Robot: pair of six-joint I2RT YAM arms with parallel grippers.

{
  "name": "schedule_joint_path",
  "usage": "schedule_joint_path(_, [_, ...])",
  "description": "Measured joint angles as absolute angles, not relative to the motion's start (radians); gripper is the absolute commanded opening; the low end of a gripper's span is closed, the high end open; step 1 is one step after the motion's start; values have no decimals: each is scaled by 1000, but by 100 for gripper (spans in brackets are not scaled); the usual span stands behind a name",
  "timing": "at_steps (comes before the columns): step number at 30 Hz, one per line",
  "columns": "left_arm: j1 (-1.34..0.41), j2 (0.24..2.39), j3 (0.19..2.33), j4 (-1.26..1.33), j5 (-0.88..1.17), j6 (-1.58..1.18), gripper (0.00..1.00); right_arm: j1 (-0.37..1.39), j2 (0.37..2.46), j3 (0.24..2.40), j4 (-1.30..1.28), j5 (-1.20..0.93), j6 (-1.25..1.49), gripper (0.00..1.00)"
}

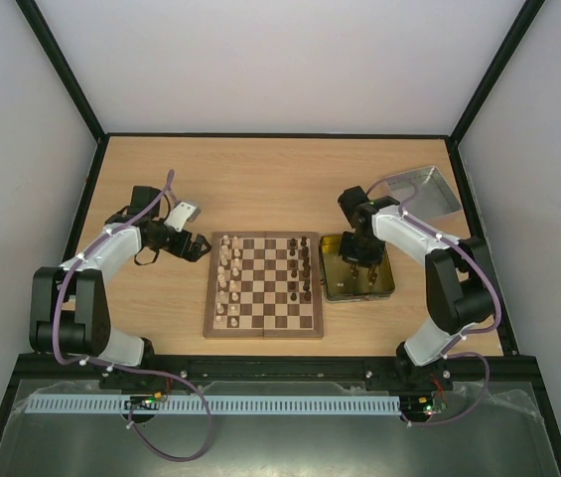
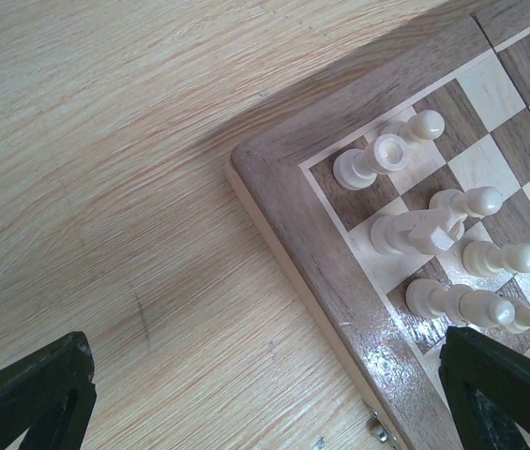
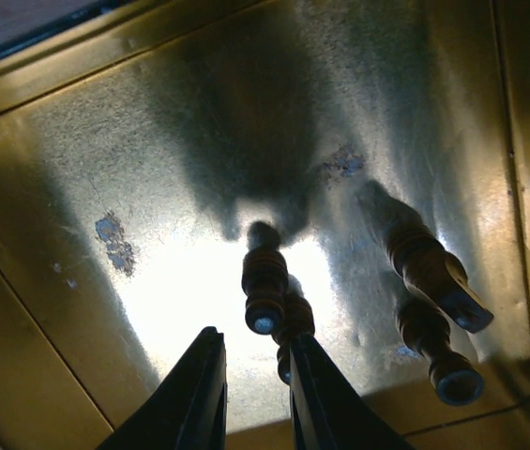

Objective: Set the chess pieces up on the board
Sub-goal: Pick up the chess piece from the storage box.

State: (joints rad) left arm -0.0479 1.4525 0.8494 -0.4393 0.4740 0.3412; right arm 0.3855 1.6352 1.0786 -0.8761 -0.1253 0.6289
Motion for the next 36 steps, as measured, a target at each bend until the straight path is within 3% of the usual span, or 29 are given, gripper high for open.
schedule_joint_path(14, [-47,1455,849,-440,478,348,100,384,1679,1064,-824,-129,624,18])
schedule_joint_path(36, [-47,1455,849,-440,477,348,100,381,1689,1052,-812,-71,606,9])
